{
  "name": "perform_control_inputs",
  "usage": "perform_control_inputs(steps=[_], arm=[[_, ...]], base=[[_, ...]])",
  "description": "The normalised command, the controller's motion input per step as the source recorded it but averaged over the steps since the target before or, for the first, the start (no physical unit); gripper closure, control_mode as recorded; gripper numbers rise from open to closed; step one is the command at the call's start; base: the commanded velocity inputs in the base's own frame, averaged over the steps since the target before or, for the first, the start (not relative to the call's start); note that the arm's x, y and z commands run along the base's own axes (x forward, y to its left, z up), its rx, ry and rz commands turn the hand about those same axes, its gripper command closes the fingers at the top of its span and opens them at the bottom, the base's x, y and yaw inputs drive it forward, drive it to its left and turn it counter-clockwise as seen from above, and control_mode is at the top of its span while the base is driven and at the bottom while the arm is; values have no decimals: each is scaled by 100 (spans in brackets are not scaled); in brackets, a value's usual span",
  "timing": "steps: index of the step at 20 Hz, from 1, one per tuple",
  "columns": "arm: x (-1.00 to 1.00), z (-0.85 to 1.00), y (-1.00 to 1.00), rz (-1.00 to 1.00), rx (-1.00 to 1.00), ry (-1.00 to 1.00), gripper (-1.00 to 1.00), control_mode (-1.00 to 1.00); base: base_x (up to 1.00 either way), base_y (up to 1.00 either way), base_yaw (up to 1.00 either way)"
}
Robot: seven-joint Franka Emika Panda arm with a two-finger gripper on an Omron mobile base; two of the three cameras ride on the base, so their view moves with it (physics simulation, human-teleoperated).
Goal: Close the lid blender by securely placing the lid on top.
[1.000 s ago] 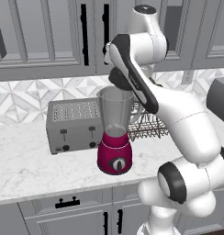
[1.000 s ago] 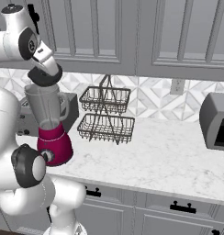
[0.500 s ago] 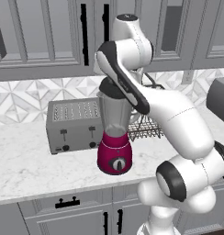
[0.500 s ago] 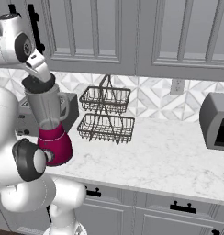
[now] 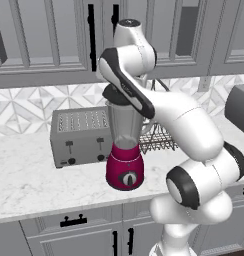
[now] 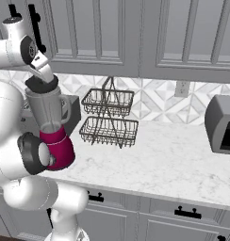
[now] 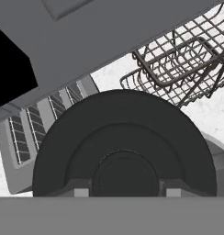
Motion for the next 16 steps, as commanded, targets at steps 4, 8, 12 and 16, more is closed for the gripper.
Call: perform_control_inputs(steps=[4, 8, 12, 16], arm=[[3, -25, 0, 0, -5, 2, 100, -100], [0, -30, 0, 0, -7, 0, 100, -100], [0, -42, 0, 1, -11, 0, 100, -100], [-5, -42, 0, 0, -11, 0, 100, -100]], base=[[0, 0, 0], [0, 0, 0], [0, 0, 0], [0, 0, 0]])
